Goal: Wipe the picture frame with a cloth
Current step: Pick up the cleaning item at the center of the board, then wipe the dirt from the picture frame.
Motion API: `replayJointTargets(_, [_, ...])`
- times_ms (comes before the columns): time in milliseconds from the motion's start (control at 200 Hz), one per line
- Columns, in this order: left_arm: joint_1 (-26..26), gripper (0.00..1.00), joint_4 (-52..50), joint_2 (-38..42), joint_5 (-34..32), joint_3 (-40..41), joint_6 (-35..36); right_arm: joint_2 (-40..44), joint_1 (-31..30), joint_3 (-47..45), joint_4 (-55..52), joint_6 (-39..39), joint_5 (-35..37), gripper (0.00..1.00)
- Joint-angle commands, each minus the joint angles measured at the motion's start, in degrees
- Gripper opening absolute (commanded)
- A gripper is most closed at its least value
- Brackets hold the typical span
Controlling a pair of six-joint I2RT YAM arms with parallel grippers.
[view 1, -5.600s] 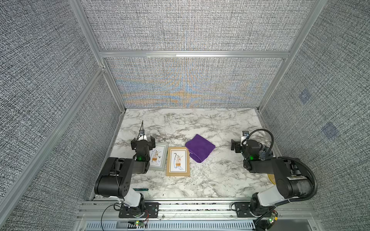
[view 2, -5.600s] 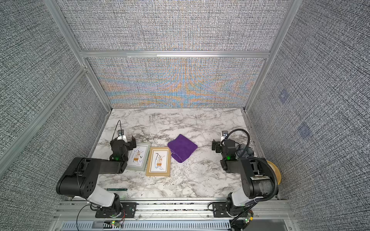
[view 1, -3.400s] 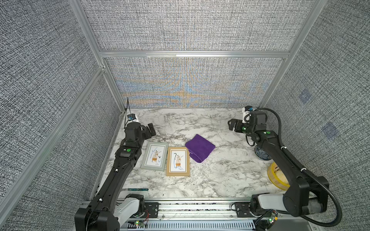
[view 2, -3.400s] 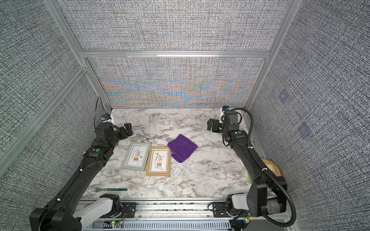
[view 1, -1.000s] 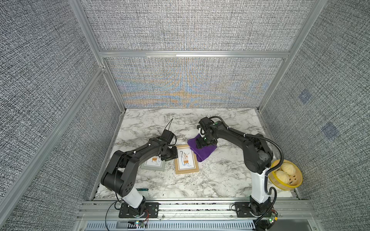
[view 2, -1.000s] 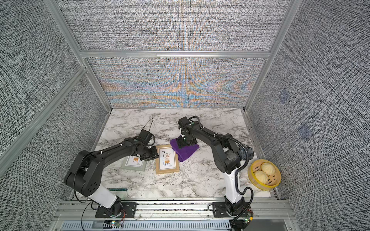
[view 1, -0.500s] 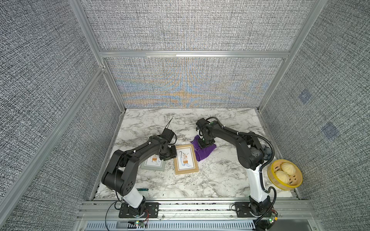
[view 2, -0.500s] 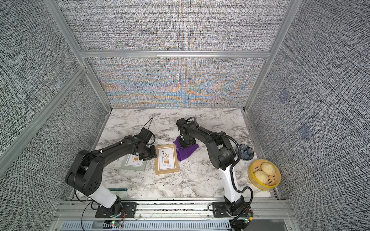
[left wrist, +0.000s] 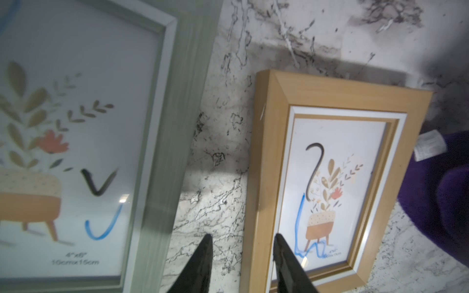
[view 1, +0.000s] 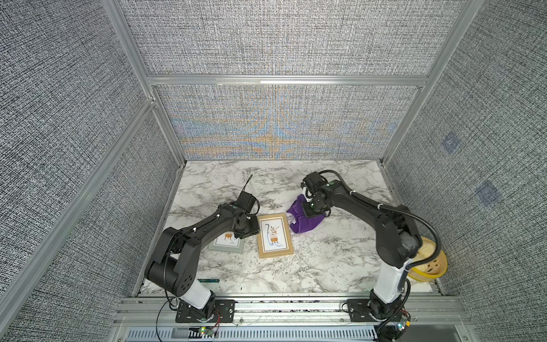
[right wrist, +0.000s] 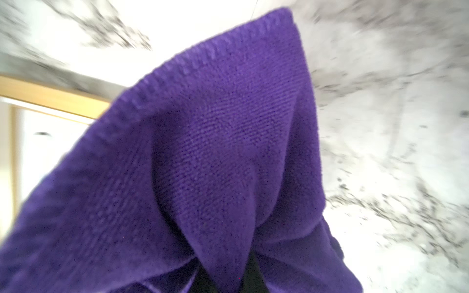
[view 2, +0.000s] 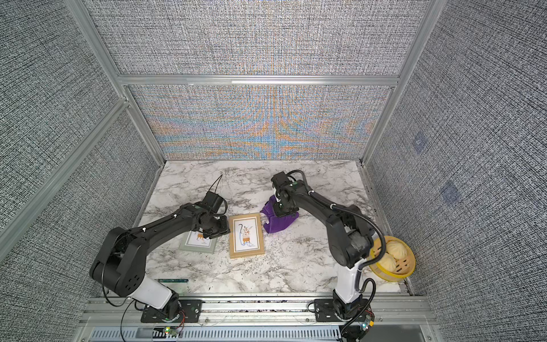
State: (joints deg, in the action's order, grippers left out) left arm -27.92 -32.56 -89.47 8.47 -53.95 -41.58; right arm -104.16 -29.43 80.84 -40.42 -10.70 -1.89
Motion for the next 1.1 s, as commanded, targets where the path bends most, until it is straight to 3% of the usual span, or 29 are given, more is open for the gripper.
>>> replayJointTargets(0, [0.1, 0.41, 1.5, 1.5, -2.0, 0.7, -1.4, 5.8, 2.2, -4.2, 5.7, -4.6, -7.2, 0.00])
replayJointTargets(150, [0.1, 0.41, 3.3, 2.4, -0.7, 2.3, -3.2, 12.9, 4.6, -8.7, 8.9, -7.3, -14.0, 0.00])
replayJointTargets(310, [0.1, 0.38, 4.2, 1.6, -0.4, 4.0, -4.7, 15.1, 3.4, -9.3, 9.1, -8.1, -15.2, 0.00])
replayJointTargets(445, [0.2, 0.34, 4.2, 0.0, -0.3, 4.3, -5.2, 12.5, -0.6, -7.6, 7.4, -7.0, -10.3, 0.00])
replayJointTargets(896, [0.1, 0.32, 6.3, -3.1, 3.0, 2.3, -3.3, 2.4, -5.7, -2.1, 11.1, -10.1, -8.9, 0.00])
replayJointTargets(1096, [0.1, 0.30, 5.2, 0.1, -0.4, 2.5, -4.1, -0.4, -6.2, -0.2, 11.5, -10.4, -9.1, 0.00])
